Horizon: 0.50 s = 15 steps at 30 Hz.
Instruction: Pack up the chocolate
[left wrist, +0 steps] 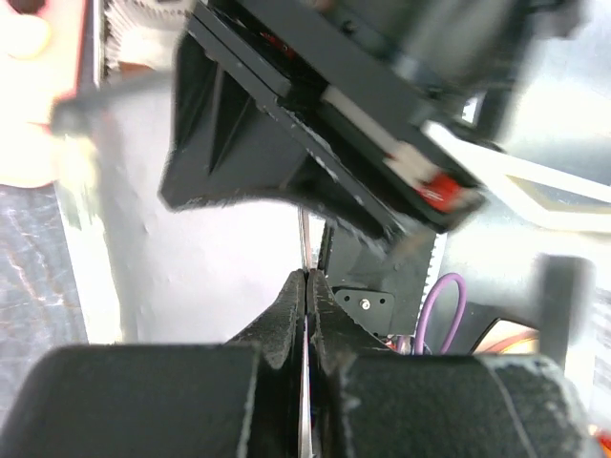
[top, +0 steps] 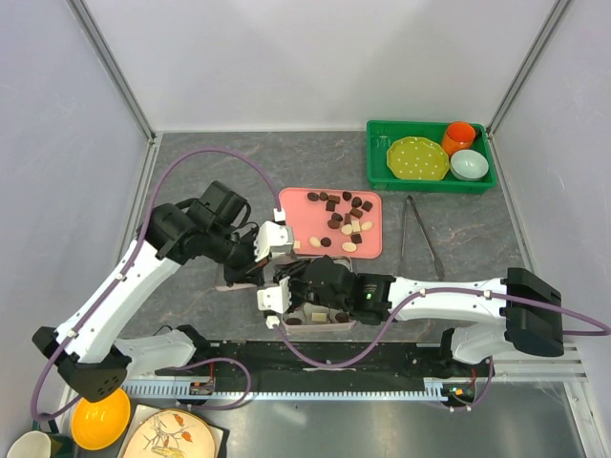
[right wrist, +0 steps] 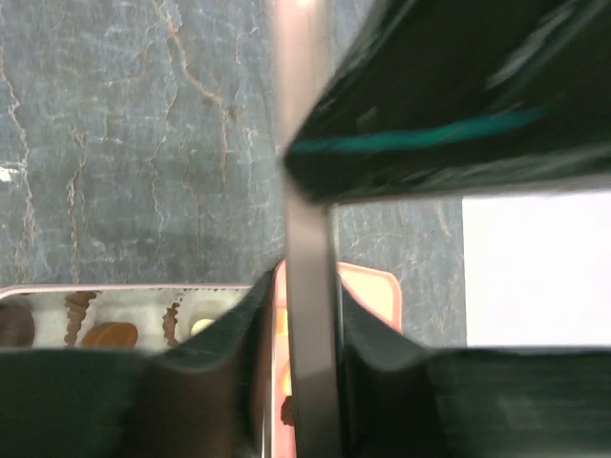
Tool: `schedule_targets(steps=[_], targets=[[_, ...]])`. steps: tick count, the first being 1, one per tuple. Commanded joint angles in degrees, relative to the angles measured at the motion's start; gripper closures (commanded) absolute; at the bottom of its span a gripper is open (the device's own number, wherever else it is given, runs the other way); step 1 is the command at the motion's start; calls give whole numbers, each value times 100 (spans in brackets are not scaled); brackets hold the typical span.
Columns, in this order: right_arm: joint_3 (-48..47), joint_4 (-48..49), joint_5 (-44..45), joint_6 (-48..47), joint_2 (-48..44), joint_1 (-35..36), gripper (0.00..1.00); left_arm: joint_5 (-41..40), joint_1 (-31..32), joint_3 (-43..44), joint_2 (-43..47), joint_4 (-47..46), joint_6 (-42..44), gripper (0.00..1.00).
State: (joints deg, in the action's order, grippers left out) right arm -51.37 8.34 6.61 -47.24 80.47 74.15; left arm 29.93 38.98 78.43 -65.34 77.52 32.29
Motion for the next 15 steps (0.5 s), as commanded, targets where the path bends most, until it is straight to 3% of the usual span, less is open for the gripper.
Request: schedule_targets(steps=[1,7,9,10,11,12,14,15], targets=[[-171,-297,138,180,-136,47,72,65,31,427,285,88,172,99],[-241,-500,297,215,-294,144,98,-137,31,568,399,-121,6,98],[-285,-544,349,391,-338,161,100,-355,31,594,521,-297,-91,96],[-294,-553,358,452,-391,170,100,-504,31,638,566,-429,-205,89],[-312,-596,376,566,-417,187,100,-654,31,664,610,-656,-267,60],[-329,-623,419,602,-453,222,100,-1073,31,699,636,-798,-328,46],[-347,-745,464,768,-549,249,100,-1488,31,840,672,-1000,-391,20],[-373,-789,499,848,-584,258,100,-1899,22,892,681,-1071,-390,16]])
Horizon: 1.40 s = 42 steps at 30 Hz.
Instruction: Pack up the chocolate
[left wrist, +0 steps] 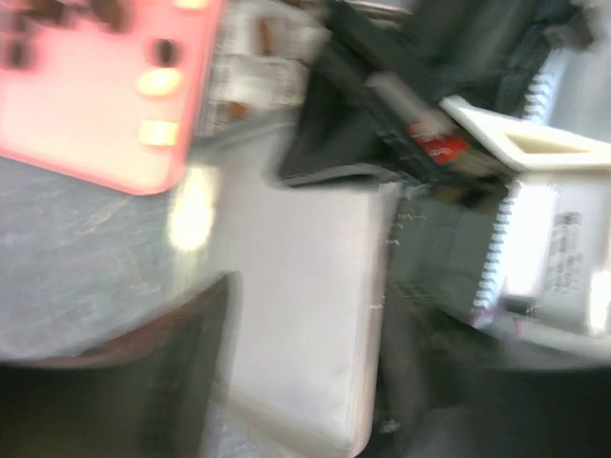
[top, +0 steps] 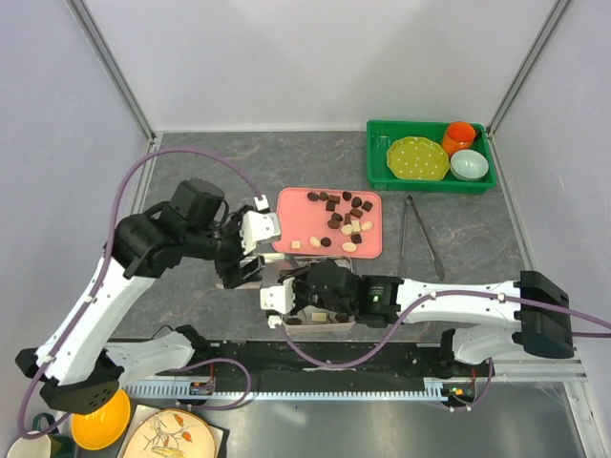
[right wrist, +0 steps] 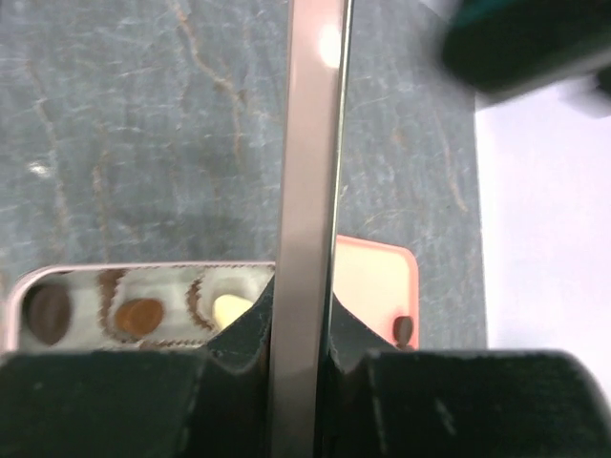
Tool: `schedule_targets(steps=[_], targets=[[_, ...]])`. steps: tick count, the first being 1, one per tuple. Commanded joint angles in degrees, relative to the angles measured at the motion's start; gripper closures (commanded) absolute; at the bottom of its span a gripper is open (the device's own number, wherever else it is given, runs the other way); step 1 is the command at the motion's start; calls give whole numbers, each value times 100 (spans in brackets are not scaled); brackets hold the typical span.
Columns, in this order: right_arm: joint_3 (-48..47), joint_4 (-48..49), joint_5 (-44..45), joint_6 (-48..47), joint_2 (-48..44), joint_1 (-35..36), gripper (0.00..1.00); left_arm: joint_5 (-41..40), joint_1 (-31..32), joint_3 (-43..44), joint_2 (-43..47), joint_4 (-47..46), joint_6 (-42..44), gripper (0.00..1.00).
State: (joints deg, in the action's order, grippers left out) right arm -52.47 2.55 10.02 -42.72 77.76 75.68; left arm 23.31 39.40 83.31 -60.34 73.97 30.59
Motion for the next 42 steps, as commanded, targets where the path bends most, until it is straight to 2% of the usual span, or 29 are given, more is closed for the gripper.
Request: schedule_targets(steps=[1,5,7,9,10,12,13,16,20,25,27,31,38,40,42], targets=[[-273,-237,175,483,-392,122,100,-1406,-20,510,250,-813,-237,14],[-378,-815,246,1159,-647,149,100,-2277,-125,590,522,-1797,-465,11],[-588,-1106,298,1835,-779,149,100,-2760,-370,494,610,-2473,-667,10],[-886,-1668,325,2380,-849,140,100,-2911,-590,362,760,-2800,-703,8],[-975,-1861,255,3000,-954,149,100,-2955,-626,336,751,-2853,-799,6],[-1081,-2257,62,3557,-1113,140,100,-2772,-713,335,621,-2696,-870,2],[-1090,-2346,-43,4091,-1279,140,100,-2666,-758,309,550,-2417,-931,2],[-1134,-2706,-526,4867,-1560,131,100,-2069,-890,117,338,-1959,-1002,2],[-880,-2917,-966,6096,-2079,105,100,-1778,-916,-376,593,-2141,-1107,1],[-116,-2804,-1958,7039,-2659,-430,100,-1566,-1136,-482,620,-2194,-1344,1],[330,-2523,-2362,7460,-2722,-850,100,-1531,-1241,-561,611,-2255,-1432,1],[1211,-1497,-4038,8243,-2678,-1783,100,-1400,-1426,-649,462,-2256,-1573,1],[2292,946,-5324,9420,-2511,-3092,100,-996,-1724,-1009,286,-2291,-1582,1],[2530,1919,-5545,10060,-2362,-3269,100,-969,-1769,-1185,268,-2370,-1547,1],[2776,2336,-5739,10274,-2178,-3472,100,-934,-1795,-1342,268,-2423,-1495,1]])
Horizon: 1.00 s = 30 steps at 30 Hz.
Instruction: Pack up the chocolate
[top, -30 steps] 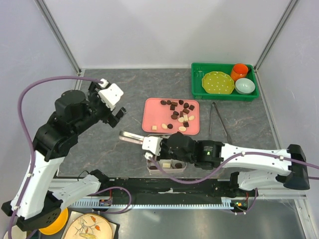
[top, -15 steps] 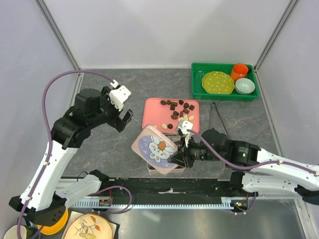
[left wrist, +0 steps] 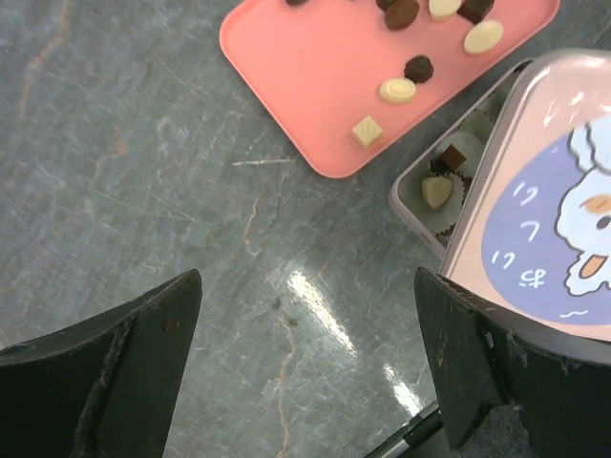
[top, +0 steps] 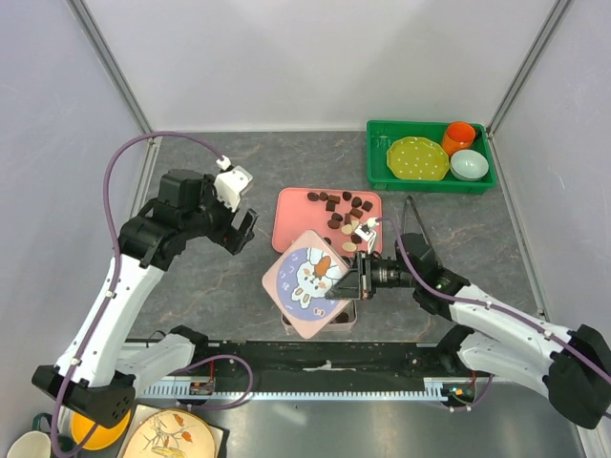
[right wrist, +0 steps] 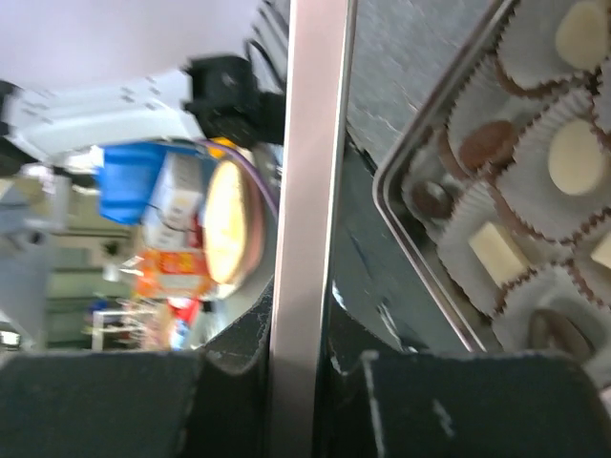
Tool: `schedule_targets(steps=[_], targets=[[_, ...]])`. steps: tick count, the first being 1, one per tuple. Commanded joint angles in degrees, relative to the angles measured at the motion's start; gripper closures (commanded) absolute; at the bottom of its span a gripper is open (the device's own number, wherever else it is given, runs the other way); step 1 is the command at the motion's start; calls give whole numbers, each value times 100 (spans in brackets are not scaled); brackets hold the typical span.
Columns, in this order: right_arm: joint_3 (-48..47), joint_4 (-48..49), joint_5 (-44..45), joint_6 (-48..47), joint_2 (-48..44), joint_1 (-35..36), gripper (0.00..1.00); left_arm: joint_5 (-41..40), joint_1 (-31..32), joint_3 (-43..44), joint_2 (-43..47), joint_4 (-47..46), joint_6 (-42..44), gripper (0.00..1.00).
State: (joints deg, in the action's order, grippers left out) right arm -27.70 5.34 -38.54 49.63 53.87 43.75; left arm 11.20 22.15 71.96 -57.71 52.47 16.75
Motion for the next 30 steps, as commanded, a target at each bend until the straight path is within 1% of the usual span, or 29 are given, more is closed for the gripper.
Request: schedule_targets(steps=[1,5,9,13,15,16,19,20,21,23,24,27,30], targets=[[318,2111,-926,1032,264,-322,100,286,-88,-253,14,-324,-102,1],[283,1830,-1032,733,554,-525,100,286,-115,-630,14,-482,3,1],[283,1725,-1076,654,836,-543,100,347,-150,-956,32,-623,100,1],[134,1050,-954,215,976,-560,100,470,-176,-1114,50,-685,135,1],[116,934,-892,48,1020,-560,100,506,-185,-1167,41,-703,153,1],[46,690,-770,-57,1038,-569,100,506,-185,-1193,50,-720,161,2],[-33,355,-559,-286,1108,-586,100,619,-185,-1299,58,-720,197,2],[-42,292,-523,-322,1152,-595,98,672,-185,-1377,50,-720,249,2],[-68,231,-514,-365,1196,-613,93,716,-176,-1430,58,-720,284,1],[-112,108,-522,-462,1354,-613,88,839,-176,-1605,50,-755,381,2],[-130,72,-514,-489,1407,-613,83,866,-176,-1667,58,-773,425,2],[-183,-77,-400,-550,1521,-639,73,936,-185,-1922,120,-896,583,2],[-262,-226,-347,-673,1662,-692,71,1007,-185,-2098,138,-949,750,1]])
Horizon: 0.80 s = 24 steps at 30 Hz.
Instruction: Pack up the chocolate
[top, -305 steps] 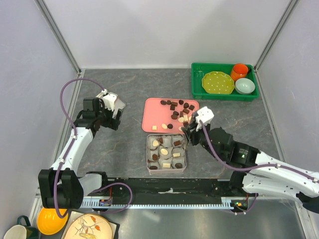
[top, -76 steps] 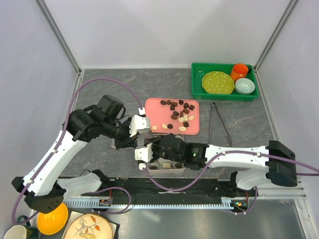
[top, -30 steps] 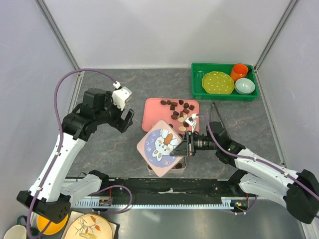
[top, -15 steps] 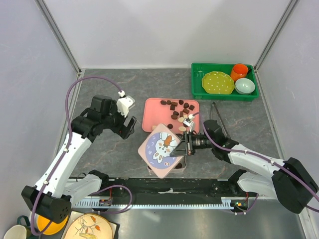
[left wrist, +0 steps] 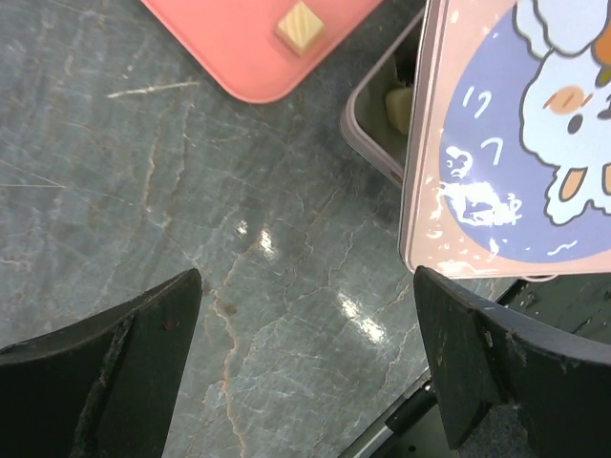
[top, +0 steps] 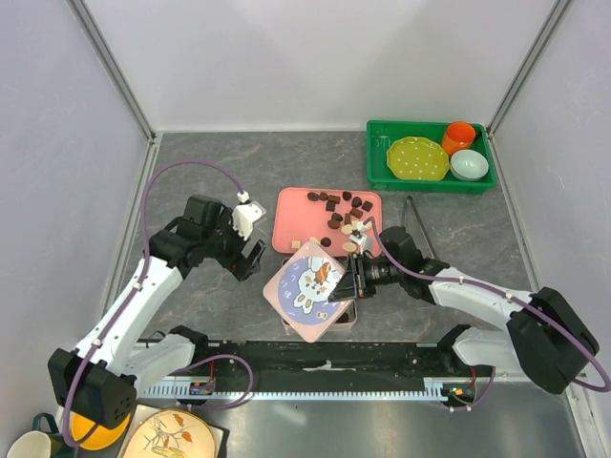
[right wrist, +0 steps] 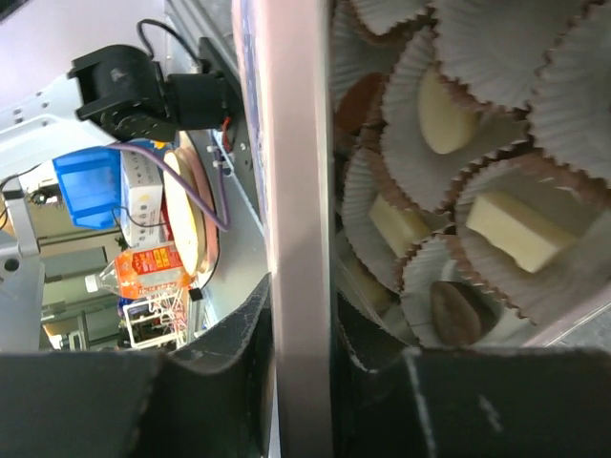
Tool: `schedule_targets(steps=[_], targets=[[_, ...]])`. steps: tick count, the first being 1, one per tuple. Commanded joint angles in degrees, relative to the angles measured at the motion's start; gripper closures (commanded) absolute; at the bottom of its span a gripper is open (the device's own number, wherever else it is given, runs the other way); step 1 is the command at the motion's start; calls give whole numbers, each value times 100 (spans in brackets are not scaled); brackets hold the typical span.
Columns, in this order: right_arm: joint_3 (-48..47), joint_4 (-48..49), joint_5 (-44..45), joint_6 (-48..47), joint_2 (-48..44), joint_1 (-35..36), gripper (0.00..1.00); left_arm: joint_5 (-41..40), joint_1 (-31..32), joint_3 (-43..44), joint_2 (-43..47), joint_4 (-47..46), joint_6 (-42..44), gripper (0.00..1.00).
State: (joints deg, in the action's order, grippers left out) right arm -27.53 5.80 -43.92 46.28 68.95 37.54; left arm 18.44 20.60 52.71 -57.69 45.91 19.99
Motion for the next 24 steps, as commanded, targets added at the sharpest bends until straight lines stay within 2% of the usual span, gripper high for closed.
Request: schedule_targets(steps=[1,8,18,24], targets=[[-297,-290,200,-357,215,-89,70,362,-21,-199,153,-284,470,2],[-376,-439,235,-532,584,-142,68,846,-12,-604,346,-241,1121,3],[-561,-1160,323,-805,813,-203,66,872,-3,-788,-75,-372,1402,5],[-569,-1389,411,-963,954,-273,65,802,111,-1034,-173,-337,1911,7]])
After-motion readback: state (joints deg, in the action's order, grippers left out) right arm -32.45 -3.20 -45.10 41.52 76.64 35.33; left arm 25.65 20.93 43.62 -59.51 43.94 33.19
